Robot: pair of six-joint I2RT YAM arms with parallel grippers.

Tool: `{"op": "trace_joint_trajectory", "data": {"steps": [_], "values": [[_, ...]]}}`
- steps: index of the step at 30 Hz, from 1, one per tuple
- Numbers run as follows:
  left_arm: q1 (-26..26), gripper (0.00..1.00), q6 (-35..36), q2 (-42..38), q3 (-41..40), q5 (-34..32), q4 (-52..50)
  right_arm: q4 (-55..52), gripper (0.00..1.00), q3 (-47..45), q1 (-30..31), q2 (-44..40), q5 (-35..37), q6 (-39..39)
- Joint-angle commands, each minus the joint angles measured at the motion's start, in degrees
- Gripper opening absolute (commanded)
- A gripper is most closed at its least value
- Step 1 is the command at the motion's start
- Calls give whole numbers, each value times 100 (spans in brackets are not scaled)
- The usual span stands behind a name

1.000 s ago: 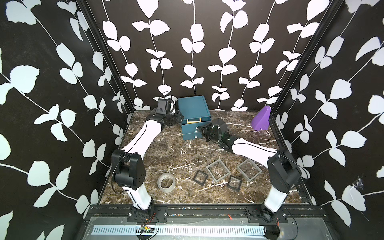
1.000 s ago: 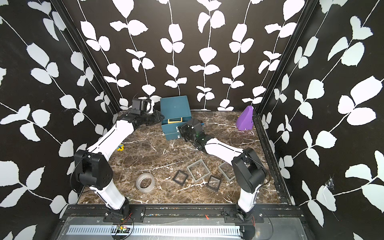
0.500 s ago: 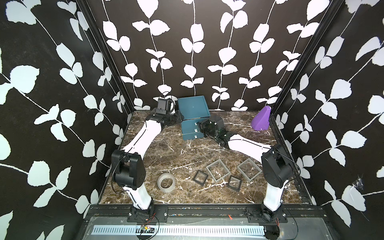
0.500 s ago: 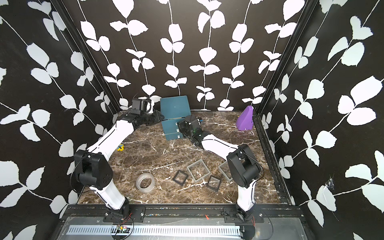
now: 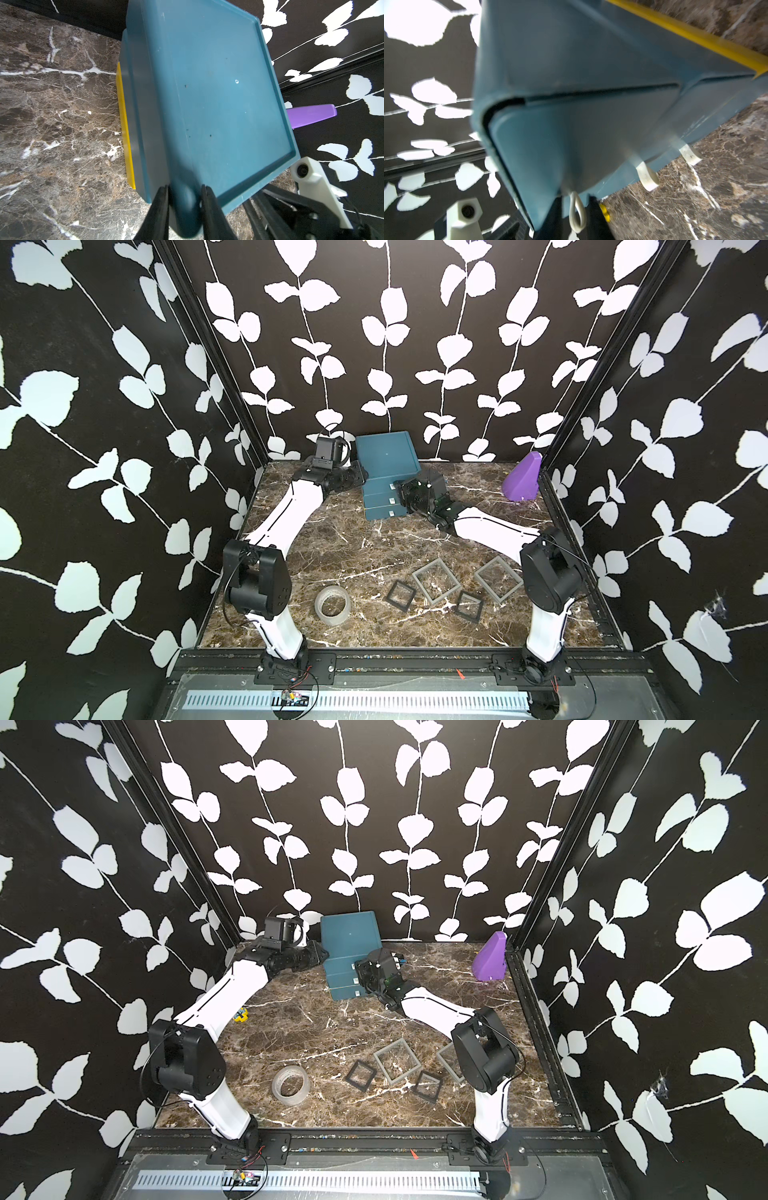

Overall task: Place the brooch boxes into the drawer by color
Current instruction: Close the drawer in the storage box, then open the drawer in the storage box.

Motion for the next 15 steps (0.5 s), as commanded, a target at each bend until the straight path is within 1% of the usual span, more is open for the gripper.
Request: {"op": "trace_joint_trajectory", "data": {"steps": [1,4,6,8,10,14,15], "values": [[-141,23,88,-119,-93,179,-260,9,46,-224,19,-699,255,349],[-135,24,122,-114,-68,179,-292,104,56,-821,35,-1138,260,296],[-135,24,146,-107,-21,177,-314,239,58,-1148,62,-1227,112,312],[-135,23,159,-97,-4,186,-340,565,58,-1523,124,-1168,13,470],[-135,24,167,-77,22,208,-348,1194,53,-1780,179,-905,-49,699],[-135,24,169,-59,43,250,-358,2128,45,-1608,195,-136,-174,746],[-135,23,168,-54,46,258,-353,2269,45,-1514,187,28,-176,719]]}}
